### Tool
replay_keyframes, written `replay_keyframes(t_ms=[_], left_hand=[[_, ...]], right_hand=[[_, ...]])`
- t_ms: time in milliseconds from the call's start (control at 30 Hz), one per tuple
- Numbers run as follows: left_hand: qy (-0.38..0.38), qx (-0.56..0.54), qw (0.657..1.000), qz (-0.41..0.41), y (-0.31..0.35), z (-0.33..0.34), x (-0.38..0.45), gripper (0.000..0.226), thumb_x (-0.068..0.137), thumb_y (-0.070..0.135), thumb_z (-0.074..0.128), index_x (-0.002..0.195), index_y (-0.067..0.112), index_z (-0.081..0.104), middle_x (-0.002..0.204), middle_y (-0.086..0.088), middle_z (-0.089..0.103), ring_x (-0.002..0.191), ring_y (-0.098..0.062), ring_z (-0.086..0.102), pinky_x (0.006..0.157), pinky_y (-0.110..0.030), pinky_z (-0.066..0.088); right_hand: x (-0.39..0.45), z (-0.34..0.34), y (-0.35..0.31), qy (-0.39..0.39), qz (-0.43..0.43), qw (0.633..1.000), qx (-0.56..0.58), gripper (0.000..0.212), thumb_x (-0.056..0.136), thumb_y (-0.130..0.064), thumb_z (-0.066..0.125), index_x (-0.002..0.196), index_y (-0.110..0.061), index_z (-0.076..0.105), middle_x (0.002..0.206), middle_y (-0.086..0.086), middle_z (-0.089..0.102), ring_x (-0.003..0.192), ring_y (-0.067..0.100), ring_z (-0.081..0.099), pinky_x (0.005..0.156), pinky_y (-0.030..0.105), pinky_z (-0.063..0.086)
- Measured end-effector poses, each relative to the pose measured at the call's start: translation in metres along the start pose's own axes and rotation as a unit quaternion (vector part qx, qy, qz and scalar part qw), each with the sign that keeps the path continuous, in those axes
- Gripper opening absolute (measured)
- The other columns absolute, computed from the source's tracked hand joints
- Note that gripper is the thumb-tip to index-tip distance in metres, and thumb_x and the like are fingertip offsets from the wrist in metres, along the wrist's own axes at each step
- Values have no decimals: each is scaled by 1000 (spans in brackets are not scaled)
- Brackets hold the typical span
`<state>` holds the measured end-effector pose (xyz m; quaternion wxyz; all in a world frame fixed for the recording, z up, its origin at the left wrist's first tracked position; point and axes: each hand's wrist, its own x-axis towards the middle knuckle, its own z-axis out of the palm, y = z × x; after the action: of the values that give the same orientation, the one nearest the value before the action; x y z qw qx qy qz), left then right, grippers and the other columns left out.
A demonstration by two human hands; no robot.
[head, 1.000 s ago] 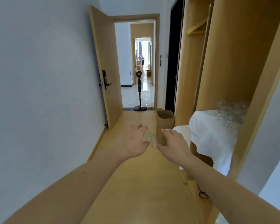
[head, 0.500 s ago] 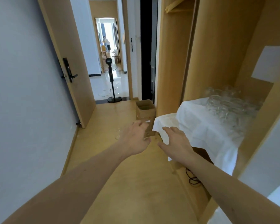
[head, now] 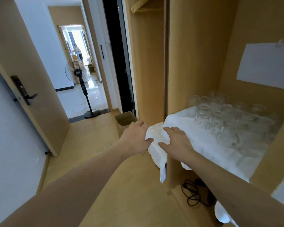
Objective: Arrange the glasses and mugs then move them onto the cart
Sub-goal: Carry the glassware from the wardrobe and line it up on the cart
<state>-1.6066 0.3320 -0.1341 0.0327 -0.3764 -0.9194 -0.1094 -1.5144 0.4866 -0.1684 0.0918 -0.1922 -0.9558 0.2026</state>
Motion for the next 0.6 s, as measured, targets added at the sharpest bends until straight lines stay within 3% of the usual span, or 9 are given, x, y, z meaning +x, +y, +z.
replay_keyframes(t_ms=[167,600], left_hand=[[0,-11,999,34,7,-4,81,62,97,45,59,149,18,42,151,-8,43,139,-30,38,112,-46,40],[-33,-51,983,170,-5,34,223,59,97,45,60,147,20,43,145,-4,46,133,-27,41,106,-39,43]], right_hand=[[62,-20,26,27,25,999,-8,70,95,-52,57,154,-26,32,157,3,36,140,28,37,112,40,36],[150,-16,65,72,160,984,-41,71,94,-52,59,154,-25,32,158,3,35,142,28,33,114,43,36]])
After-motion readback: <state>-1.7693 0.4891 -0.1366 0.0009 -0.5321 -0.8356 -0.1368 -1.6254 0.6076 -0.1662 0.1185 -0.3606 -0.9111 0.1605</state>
